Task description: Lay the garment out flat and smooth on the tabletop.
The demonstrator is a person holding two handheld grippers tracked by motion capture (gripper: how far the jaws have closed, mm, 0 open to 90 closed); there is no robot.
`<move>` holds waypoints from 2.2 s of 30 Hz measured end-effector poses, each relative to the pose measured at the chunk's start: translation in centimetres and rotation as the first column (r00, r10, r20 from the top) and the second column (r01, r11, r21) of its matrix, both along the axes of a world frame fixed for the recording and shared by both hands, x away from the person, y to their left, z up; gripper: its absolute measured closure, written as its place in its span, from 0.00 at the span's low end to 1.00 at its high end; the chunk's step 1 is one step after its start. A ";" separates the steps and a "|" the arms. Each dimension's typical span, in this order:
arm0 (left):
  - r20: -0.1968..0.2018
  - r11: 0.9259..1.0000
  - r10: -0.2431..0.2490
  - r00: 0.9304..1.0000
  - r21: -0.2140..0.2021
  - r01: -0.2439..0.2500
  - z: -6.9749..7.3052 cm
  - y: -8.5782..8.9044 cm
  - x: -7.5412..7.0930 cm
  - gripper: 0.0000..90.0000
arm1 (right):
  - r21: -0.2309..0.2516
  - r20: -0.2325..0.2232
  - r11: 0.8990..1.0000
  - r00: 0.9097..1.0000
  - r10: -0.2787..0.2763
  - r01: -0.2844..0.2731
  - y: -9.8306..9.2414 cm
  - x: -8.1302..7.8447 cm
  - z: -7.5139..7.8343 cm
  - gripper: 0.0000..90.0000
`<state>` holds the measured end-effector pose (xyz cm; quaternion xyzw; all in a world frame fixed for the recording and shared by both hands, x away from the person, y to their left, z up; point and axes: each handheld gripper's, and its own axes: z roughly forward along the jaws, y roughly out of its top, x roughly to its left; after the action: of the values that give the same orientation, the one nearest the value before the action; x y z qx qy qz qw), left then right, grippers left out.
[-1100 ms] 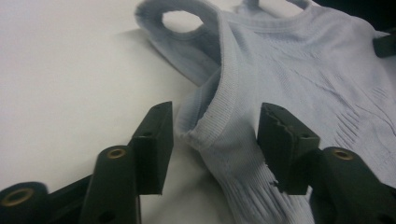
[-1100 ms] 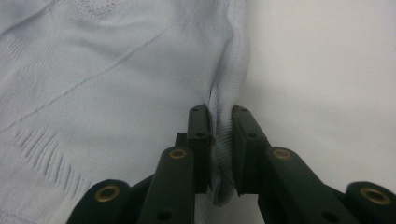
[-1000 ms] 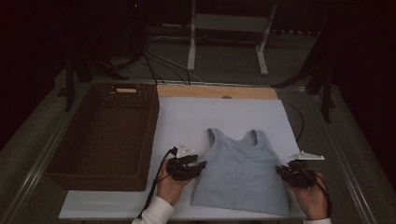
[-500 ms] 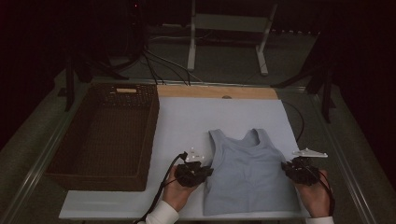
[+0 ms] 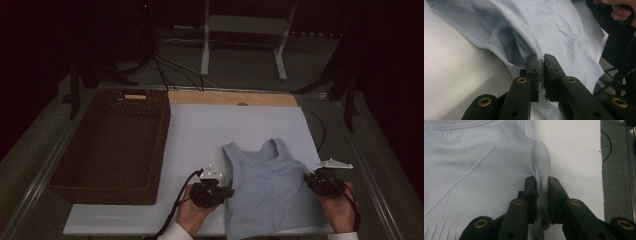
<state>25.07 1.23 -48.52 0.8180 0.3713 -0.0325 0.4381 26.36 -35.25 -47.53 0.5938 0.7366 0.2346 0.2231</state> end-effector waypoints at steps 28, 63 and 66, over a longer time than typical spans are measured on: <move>0.017 0.975 0.218 0.976 0.043 -0.218 0.4 6.1 3.0 0.94 | 0.039 -0.013 0.991 0.991 0.132 -0.131 4.4 0.0 -0.4 0.89; 0.084 0.984 0.178 0.980 -0.036 -0.175 0.9 5.0 1.7 0.54 | 0.115 0.088 0.987 0.991 0.103 -0.113 1.3 -2.1 0.0 0.46; 0.098 0.983 0.183 0.978 -0.053 -0.178 1.0 4.9 1.6 0.47 | 0.114 0.103 0.988 0.991 0.089 -0.101 1.2 -2.2 0.1 0.34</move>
<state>26.67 6.15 -47.55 0.7716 0.4202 0.0412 0.4757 24.20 -34.01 -47.45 0.5579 0.7370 0.3172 0.2118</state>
